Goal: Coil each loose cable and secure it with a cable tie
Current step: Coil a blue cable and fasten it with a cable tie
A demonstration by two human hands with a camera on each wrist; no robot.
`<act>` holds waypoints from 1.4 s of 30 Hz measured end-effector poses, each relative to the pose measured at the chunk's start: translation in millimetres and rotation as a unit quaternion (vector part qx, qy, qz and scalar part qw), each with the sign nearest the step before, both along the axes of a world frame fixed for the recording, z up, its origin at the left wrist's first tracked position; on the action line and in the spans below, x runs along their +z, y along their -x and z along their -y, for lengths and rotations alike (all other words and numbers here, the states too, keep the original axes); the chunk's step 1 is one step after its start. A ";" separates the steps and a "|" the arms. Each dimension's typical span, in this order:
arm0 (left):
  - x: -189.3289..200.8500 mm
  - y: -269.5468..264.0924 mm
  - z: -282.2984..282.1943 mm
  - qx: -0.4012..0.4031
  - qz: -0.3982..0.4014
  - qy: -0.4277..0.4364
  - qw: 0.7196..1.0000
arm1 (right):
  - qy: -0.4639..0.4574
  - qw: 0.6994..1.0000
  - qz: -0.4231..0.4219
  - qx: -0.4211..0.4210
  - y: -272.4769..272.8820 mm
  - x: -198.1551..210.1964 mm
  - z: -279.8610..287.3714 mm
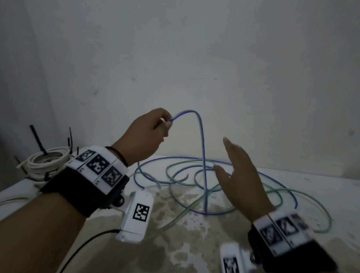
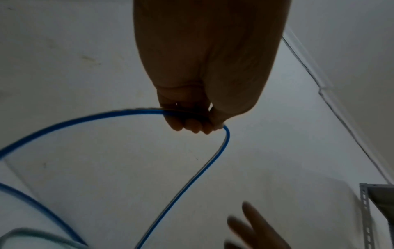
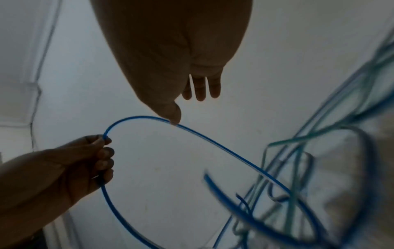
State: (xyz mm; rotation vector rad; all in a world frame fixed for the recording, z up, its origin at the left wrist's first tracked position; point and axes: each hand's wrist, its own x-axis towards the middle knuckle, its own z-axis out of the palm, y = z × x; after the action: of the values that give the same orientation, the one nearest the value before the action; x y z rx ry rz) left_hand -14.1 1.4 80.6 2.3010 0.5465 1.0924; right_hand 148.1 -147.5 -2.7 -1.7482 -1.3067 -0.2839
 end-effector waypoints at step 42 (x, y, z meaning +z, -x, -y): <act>-50.5 89.9 -75.1 0.270 -0.089 0.007 0.959 | -0.068 0.936 0.204 -0.278 -80.2 113.5 35.6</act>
State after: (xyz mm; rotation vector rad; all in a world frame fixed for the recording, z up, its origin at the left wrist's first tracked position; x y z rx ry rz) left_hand -104.0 76.5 30.1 2.3092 1.3057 1.1088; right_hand 228.3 -183.0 110.8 -1.9747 -1.0024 -1.0805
